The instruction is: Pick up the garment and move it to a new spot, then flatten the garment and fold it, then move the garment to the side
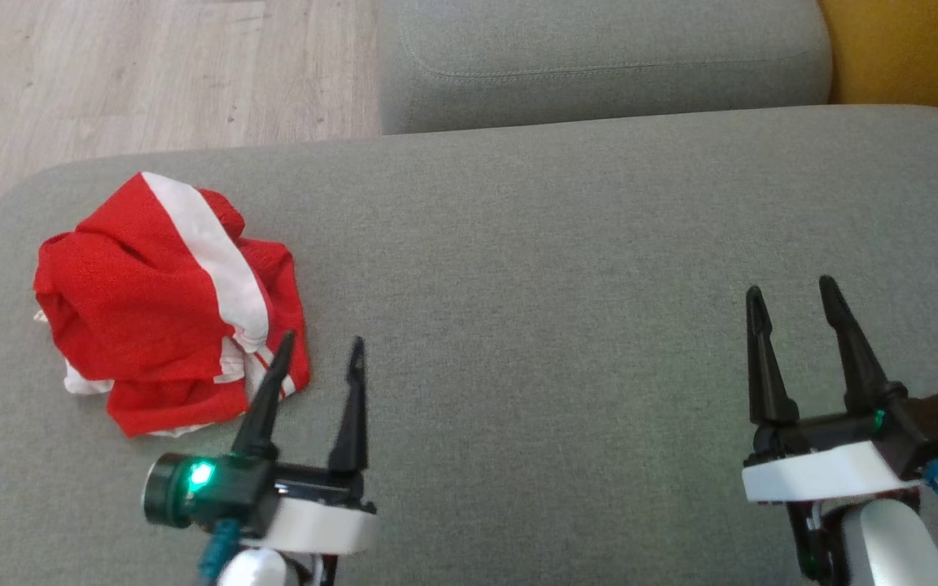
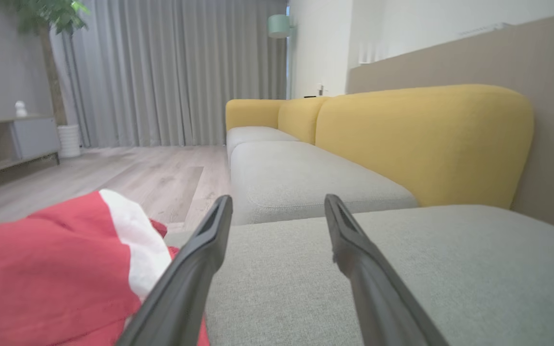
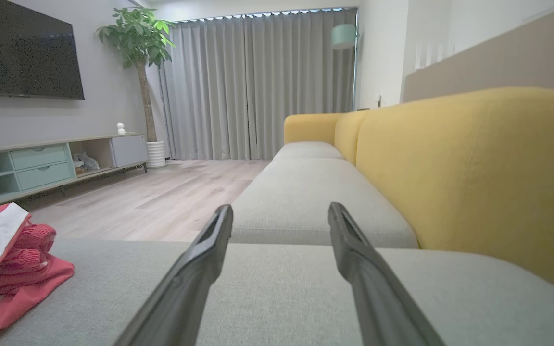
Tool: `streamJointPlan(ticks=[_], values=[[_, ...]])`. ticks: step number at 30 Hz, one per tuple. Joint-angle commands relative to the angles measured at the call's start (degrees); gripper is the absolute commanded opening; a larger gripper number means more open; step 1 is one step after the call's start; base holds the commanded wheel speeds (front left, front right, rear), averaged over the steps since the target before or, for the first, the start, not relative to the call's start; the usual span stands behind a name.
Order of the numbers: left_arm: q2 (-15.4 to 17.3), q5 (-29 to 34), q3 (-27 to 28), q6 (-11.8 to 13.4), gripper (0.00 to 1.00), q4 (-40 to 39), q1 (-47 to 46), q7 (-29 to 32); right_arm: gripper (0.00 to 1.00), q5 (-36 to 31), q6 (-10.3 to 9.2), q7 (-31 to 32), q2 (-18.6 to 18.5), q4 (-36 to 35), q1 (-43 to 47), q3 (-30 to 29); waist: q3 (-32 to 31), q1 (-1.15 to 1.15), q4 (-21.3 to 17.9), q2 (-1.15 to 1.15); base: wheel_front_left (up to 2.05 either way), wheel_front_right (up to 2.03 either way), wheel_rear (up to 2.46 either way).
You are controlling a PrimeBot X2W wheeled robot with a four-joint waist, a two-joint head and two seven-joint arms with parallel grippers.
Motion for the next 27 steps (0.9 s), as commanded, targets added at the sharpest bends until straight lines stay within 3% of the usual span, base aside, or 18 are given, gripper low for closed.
streamJointPlan(ticks=[1,10,27], values=[[-0.91,-2.59,3.67,-0.81,1.00,-1.72,-1.01,-0.47,1.00,2.09,0.44,-0.51,-0.55,-0.57,-1.43,1.15,-0.07,0.00,0.03,0.00,0.00,0.00,0.00],[-2.56,-7.44,6.23,-6.32,1.00,4.49,0.43,-0.47,1.00,6.38,0.44,-0.51,-0.55,5.80,-0.88,1.41,-0.34,0.00,-0.23,0.00,0.00,0.00,0.00],[-3.24,-8.30,8.04,-6.75,1.00,8.58,-0.97,-0.47,1.00,6.55,0.44,-0.51,-0.55,11.64,-2.07,1.90,-0.54,0.00,-0.27,0.00,0.00,0.00,0.00]])
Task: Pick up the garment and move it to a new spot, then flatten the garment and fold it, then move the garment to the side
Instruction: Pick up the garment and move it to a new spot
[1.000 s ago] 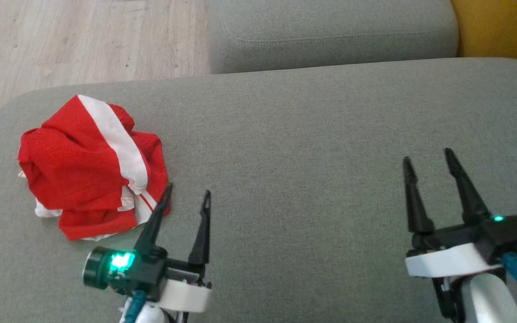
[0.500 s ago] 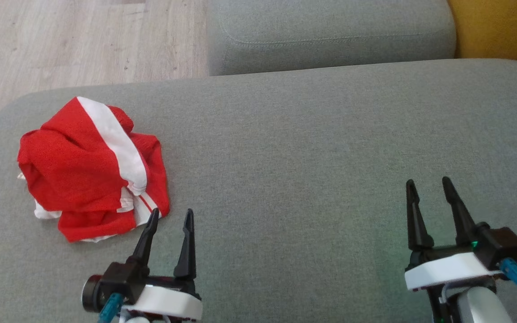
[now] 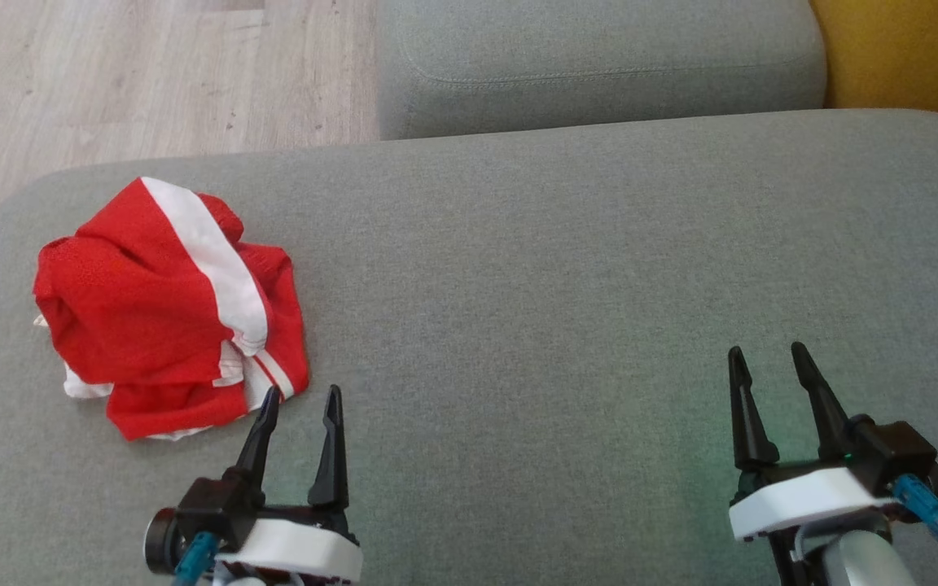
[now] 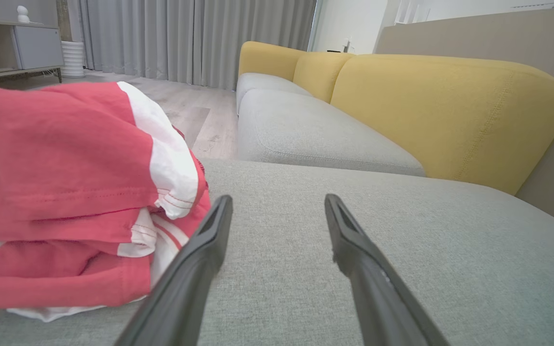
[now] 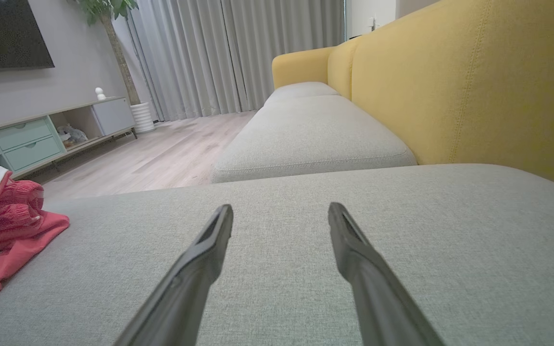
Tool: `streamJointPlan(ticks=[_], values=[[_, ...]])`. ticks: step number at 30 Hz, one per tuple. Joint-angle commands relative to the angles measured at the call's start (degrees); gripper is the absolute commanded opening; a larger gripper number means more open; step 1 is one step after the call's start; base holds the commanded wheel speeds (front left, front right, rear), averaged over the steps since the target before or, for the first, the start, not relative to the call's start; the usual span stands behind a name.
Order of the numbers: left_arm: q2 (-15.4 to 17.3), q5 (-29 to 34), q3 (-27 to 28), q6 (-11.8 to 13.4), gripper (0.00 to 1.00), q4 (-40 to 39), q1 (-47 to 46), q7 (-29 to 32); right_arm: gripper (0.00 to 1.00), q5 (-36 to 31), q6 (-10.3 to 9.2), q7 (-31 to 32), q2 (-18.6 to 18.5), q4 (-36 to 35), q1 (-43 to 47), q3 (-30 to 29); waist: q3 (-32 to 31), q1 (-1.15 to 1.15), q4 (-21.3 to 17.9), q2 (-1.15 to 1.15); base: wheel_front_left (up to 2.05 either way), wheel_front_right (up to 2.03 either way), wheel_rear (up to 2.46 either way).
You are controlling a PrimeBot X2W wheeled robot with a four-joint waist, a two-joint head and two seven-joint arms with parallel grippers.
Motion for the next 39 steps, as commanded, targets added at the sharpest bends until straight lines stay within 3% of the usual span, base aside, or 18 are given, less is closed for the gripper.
streamJointPlan(ticks=[1,9,24,39], values=[[-0.11,0.38,2.24,-0.16,1.00,-1.84,-2.83,-0.47,1.00,0.32,0.44,-0.37,-0.55,-1.60,-2.31,1.49,-0.04,0.00,0.04,0.00,0.00,0.00,0.00],[-0.15,1.20,2.77,-0.23,1.00,-2.40,-2.30,-0.47,1.00,0.77,0.44,-0.37,-0.55,-1.98,-1.94,1.82,-0.66,0.00,1.70,0.00,0.00,0.00,0.00],[-0.15,3.16,6.61,-0.97,1.00,-3.02,-0.40,-0.47,1.00,2.39,0.44,-0.37,-0.55,-3.20,-0.42,5.58,-1.67,0.00,11.35,0.00,0.00,0.00,0.00],[-0.16,3.87,8.68,-1.37,1.00,-3.80,0.81,-0.47,1.00,3.81,0.44,-0.37,-0.55,-3.79,0.68,8.47,-2.85,0.00,17.16,0.00,0.00,0.00,0.00]])
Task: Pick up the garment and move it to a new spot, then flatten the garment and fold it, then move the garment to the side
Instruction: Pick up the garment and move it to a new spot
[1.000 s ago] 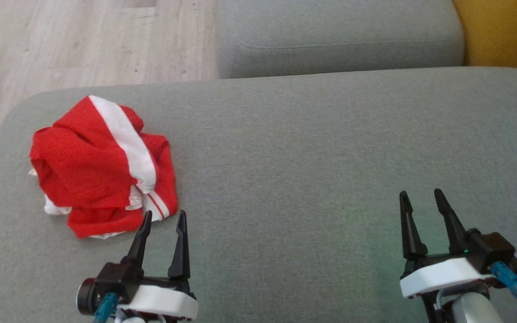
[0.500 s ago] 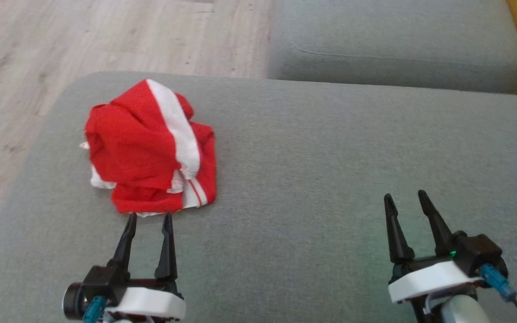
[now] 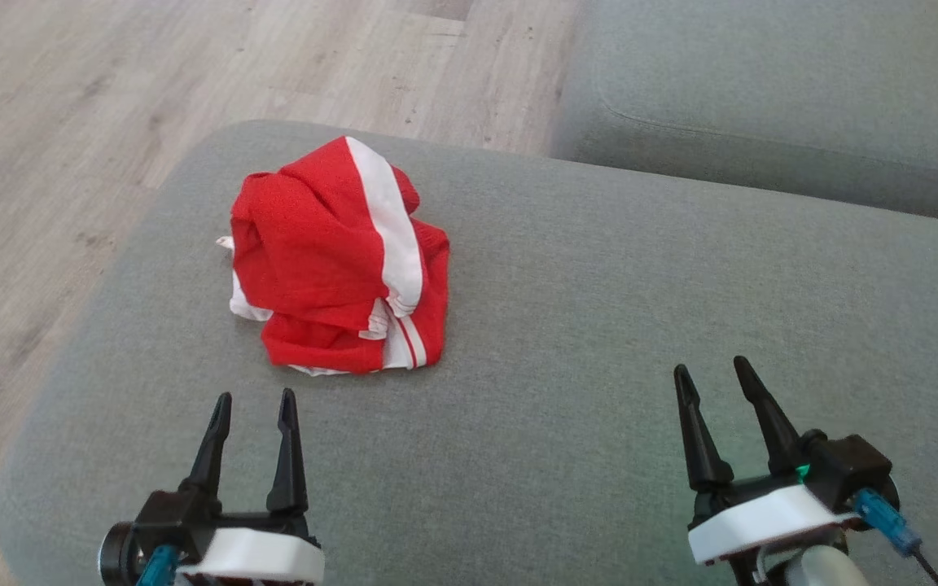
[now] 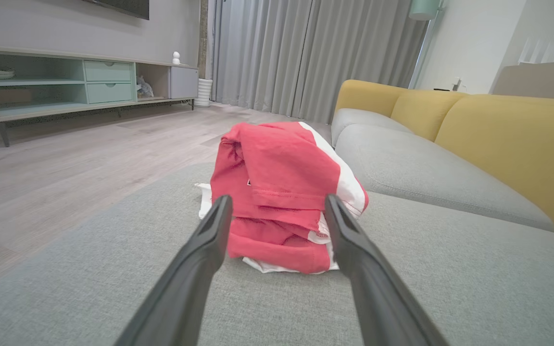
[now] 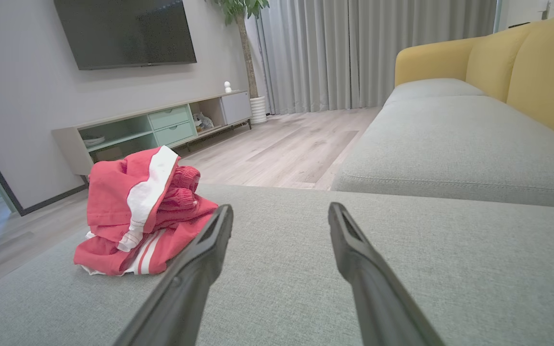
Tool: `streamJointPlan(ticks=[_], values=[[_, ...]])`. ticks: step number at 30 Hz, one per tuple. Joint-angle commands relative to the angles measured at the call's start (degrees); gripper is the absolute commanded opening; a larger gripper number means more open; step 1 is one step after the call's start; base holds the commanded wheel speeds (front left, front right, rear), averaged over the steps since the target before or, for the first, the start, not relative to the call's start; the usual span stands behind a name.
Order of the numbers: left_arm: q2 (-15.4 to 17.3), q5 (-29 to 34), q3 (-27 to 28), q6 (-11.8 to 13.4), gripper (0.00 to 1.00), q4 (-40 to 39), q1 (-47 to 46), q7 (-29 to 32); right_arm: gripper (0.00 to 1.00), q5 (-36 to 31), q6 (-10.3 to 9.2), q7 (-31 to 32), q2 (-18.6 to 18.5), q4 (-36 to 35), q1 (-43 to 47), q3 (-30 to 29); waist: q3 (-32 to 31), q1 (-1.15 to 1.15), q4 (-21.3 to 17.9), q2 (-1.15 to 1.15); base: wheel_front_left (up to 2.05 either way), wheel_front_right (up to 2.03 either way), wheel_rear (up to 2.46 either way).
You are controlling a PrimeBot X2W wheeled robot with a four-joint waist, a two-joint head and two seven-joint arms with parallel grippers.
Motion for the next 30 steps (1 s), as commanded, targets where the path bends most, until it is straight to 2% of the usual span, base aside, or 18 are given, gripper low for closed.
streamJointPlan(ticks=[1,13,17,22,26,30], values=[[-0.07,0.36,2.03,0.04,1.00,-2.04,-1.33,-0.47,1.00,0.48,0.44,-0.37,-0.54,-2.01,-0.89,1.59,-0.18,0.00,0.63,0.00,0.00,0.00,0.00],[-0.01,0.73,3.09,-0.03,1.00,-2.33,-1.67,-0.47,1.00,0.28,0.44,-0.37,-0.54,-2.14,-1.34,2.16,1.55,0.00,0.69,0.00,0.00,0.00,0.00],[1.71,3.16,2.70,-0.44,1.00,-2.18,-4.90,-0.47,1.00,-0.34,0.44,-0.37,-0.54,-2.53,-2.38,2.04,3.94,0.00,-0.44,0.00,0.00,0.00,0.00],[5.59,5.68,0.50,-2.96,1.00,0.22,-14.49,1.85,1.00,-1.04,0.44,-0.37,-0.54,-3.18,-4.18,1.61,7.58,0.00,-2.21,0.00,0.00,0.00,0.00],[9.47,6.26,-2.39,-5.07,1.00,2.99,-24.76,7.95,1.00,-1.58,0.44,-0.37,-0.54,-3.60,-5.85,1.45,10.34,0.00,-3.63,0.00,0.00,0.00,0.00],[13.30,5.12,-6.15,-5.84,1.00,7.18,-34.47,15.16,1.00,-1.76,0.44,-0.37,-0.54,-3.86,-7.73,1.61,12.98,0.00,-5.42,0.00,0.00,0.00,0.00]])
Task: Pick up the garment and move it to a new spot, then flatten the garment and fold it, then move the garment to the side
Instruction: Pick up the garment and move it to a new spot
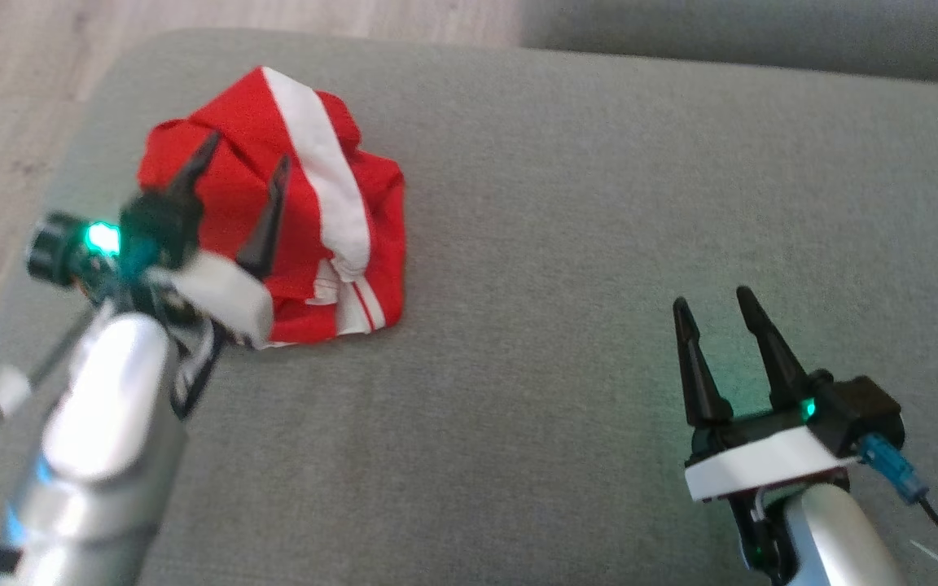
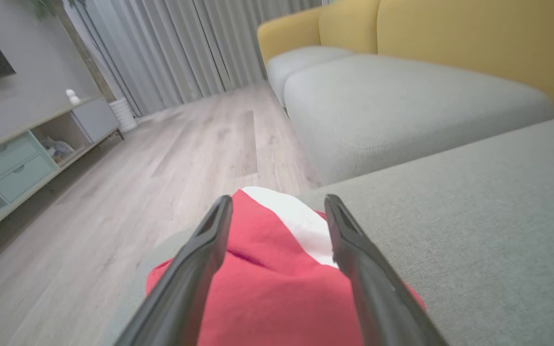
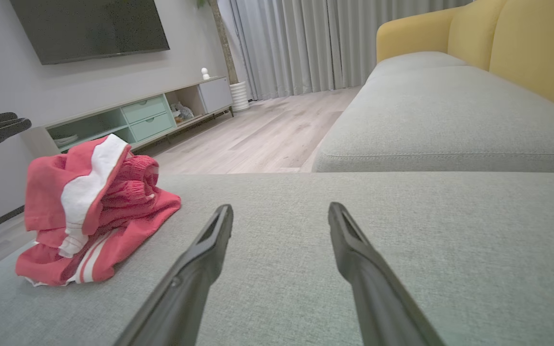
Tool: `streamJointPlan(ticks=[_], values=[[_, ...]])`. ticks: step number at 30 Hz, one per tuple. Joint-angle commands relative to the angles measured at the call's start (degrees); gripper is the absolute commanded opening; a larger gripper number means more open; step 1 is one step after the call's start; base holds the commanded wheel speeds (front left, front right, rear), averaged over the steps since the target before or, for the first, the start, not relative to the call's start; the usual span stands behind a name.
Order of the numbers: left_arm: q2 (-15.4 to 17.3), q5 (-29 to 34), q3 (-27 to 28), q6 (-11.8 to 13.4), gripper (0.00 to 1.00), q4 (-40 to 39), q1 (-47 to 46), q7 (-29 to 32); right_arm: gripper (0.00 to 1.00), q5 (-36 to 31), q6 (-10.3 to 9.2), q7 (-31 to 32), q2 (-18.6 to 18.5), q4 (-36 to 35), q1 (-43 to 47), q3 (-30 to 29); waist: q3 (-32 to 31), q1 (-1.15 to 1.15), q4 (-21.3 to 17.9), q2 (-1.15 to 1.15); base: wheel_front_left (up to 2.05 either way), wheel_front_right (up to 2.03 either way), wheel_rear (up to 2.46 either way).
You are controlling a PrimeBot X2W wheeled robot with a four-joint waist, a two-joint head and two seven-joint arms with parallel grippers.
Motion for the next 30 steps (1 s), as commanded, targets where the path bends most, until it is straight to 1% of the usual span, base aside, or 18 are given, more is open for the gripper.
streamJointPlan(ticks=[1,6,8,11,17,21,22,23,27,30], values=[[3.32,-1.56,0.33,-0.26,1.00,0.76,-5.60,3.21,1.00,-0.51,0.44,-0.37,-0.39,-2.21,-2.82,1.50,2.51,-0.01,-2.22,0.00,0.00,0.00,0.00],[7.52,-7.54,-5.68,-0.32,1.00,7.37,-13.22,11.43,1.00,-0.22,0.44,-0.37,-0.39,-2.42,-4.47,1.49,4.84,-0.01,-4.53,0.00,0.00,0.00,0.00],[8.90,-8.62,-6.94,-0.32,1.00,9.99,-15.26,13.14,1.00,-0.10,0.44,-0.37,-0.39,-2.46,-4.84,1.46,5.39,-0.01,-5.17,0.00,0.00,0.00,0.00],[10.02,-8.98,-7.26,-0.33,1.00,14.03,-17.54,14.01,1.00,-0.02,0.44,-0.37,-0.39,-2.43,-5.19,1.44,5.87,-0.01,-5.91,0.00,0.00,0.00,0.00],[9.32,-10.14,-7.95,-0.33,1.00,20.58,-18.68,14.71,1.00,-0.13,0.44,-0.37,-0.39,-2.32,-5.31,1.15,5.70,-0.01,-6.39,0.00,0.00,0.00,0.00],[8.86,-11.34,-8.66,-0.33,1.00,22.64,-18.50,14.89,1.00,-0.32,0.44,-0.37,-0.39,-2.26,-5.35,0.97,5.44,-0.01,-6.35,0.00,0.00,0.00,0.00],[8.69,-12.08,-8.94,-0.33,0.62,23.14,-18.44,15.01,1.00,-0.35,0.44,-0.37,-0.39,-2.23,-5.34,0.91,5.34,-0.01,-6.31,0.00,0.00,0.00,0.00],[8.69,-12.52,-9.20,-0.33,0.00,23.36,-18.55,14.63,1.00,-0.36,0.44,-0.37,-0.39,-2.21,-5.32,0.84,5.26,-0.01,-6.26,0.00,0.00,0.00,0.00],[8.84,-13.50,-9.64,-0.33,0.00,23.46,-19.36,10.76,1.00,-0.44,0.44,-0.37,-0.39,-2.04,-5.03,0.66,4.47,-0.01,-5.86,0.00,0.00,0.00,0.00],[9.06,-13.05,-9.11,0.51,0.00,22.63,-20.19,5.22,1.00,-0.39,0.44,-0.37,-0.39,-1.78,-4.74,0.91,3.38,-0.01,-5.80,0.00,0.00,0.00,0.00]])
